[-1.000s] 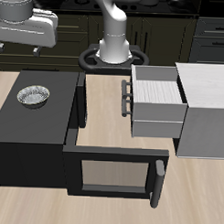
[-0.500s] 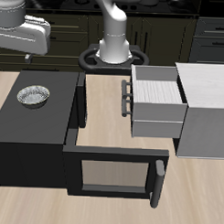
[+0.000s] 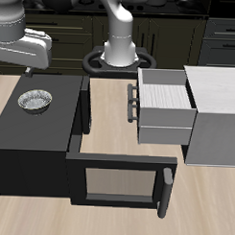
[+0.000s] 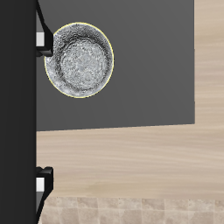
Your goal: Place the bowl in the top drawer
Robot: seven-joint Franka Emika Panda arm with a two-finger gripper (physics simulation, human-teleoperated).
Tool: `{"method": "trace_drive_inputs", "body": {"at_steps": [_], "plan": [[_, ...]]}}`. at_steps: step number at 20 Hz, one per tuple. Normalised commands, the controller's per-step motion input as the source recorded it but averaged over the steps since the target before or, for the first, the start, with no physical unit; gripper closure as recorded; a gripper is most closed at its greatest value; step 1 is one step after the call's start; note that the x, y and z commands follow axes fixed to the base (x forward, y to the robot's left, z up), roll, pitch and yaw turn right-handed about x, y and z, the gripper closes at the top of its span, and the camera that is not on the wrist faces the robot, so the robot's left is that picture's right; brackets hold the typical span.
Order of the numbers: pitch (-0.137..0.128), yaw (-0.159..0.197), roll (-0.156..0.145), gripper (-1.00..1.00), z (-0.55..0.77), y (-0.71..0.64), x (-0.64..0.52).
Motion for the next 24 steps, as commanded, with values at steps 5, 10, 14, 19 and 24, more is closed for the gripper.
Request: {"method": "trace_drive_inputs", "body": {"at_steps": [5, 10, 14, 19, 24], "plan": [[0.036, 0.011, 0.002, -1.00, -0.37, -0.01, 0.03], [0.037, -0.006, 0.002, -1.00, -0.27, -0.01, 0.00], [0.048, -0.027, 0.047, -1.00, -0.35, 0.13, -0.06], [0.049, 0.004, 0.027, -1.00, -0.32, 0.18, -0.06], [0.054, -0.006, 0.021, -1.00, -0.35, 0.05, -0.08]]}}
